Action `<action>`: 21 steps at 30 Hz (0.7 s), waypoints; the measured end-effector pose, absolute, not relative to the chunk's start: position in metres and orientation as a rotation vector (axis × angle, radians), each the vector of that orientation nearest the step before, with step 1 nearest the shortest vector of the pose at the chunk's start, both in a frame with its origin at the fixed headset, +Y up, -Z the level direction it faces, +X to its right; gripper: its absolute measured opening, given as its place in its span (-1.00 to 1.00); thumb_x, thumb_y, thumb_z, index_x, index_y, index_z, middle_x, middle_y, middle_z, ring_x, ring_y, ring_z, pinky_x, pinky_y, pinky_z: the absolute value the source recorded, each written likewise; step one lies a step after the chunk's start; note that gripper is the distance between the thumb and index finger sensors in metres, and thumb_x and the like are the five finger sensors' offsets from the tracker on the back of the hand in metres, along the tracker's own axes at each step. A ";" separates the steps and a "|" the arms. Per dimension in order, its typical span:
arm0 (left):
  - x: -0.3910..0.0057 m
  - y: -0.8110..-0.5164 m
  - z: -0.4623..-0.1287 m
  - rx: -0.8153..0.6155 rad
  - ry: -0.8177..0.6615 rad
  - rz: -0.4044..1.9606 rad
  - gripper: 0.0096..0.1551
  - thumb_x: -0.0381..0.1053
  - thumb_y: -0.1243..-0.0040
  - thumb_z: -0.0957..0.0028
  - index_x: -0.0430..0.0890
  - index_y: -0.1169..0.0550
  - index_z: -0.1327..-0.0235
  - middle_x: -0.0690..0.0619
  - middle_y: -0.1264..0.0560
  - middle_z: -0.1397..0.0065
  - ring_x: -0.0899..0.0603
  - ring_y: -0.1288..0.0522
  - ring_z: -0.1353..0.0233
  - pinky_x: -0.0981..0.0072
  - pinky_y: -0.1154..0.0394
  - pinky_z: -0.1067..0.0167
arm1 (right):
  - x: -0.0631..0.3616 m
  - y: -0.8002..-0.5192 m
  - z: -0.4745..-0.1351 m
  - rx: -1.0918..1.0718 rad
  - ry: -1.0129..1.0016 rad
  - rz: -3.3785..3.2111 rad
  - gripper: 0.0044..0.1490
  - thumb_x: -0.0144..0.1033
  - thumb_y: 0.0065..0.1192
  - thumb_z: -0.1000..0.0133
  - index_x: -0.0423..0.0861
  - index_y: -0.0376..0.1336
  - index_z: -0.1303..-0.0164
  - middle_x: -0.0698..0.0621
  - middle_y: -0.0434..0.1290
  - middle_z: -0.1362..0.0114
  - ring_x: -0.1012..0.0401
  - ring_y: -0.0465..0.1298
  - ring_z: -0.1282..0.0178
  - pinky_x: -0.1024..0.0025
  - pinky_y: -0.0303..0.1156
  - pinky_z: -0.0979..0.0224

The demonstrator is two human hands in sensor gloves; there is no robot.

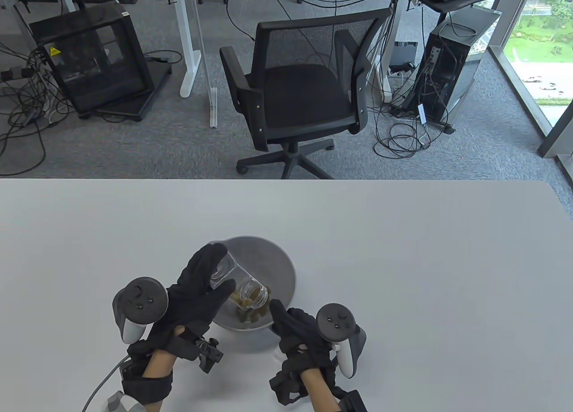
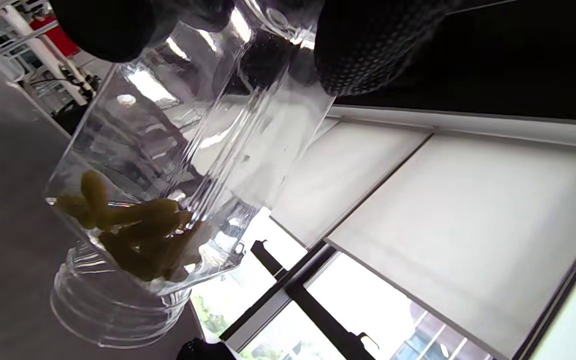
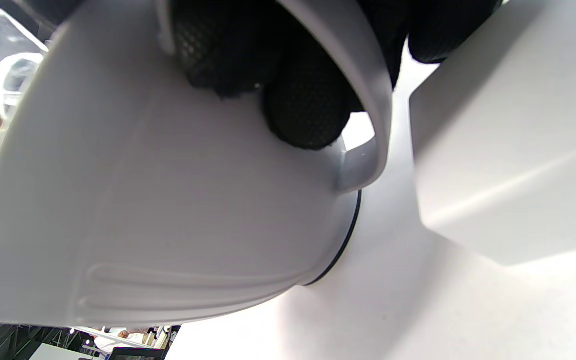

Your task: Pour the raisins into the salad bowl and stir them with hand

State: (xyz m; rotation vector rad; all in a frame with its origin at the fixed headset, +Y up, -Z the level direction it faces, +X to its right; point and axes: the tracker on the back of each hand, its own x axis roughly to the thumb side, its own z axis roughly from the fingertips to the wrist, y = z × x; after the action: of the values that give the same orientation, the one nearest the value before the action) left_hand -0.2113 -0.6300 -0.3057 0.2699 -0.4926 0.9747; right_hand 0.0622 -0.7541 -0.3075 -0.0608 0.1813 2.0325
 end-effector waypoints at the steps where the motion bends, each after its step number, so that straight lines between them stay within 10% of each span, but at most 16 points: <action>1: -0.205 -0.620 -0.298 0.373 -0.658 0.808 -0.13 0.04 -0.41 -0.02 -0.06 -0.26 -0.57 -0.44 -0.21 -0.57 -0.56 -0.34 -0.31 -0.15 -0.50 -0.15 | 0.062 -0.754 -0.308 -0.063 0.180 2.031 -0.12 0.47 -0.14 -0.18 -0.22 0.36 0.32 -0.10 0.55 -0.15 -0.08 0.39 -0.40 -0.24 0.21 -0.44; 21: -0.166 -0.612 -0.283 0.277 -0.728 0.305 -0.12 -0.06 -0.49 0.04 0.13 -0.29 -0.54 -0.28 -0.18 -0.66 -0.54 -0.26 -0.43 -0.31 -0.38 -0.28 | 0.063 -0.754 -0.307 -0.062 0.176 2.029 -0.11 0.46 -0.14 -0.18 -0.23 0.36 0.32 -0.12 0.55 -0.15 -0.09 0.39 -0.40 -0.25 0.21 -0.43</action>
State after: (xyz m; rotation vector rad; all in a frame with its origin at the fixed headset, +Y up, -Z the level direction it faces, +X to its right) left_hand -0.1660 -0.6116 -0.2828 0.2770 -0.7282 0.3050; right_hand 0.0629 -0.7544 -0.3073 -0.0624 0.1764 2.0287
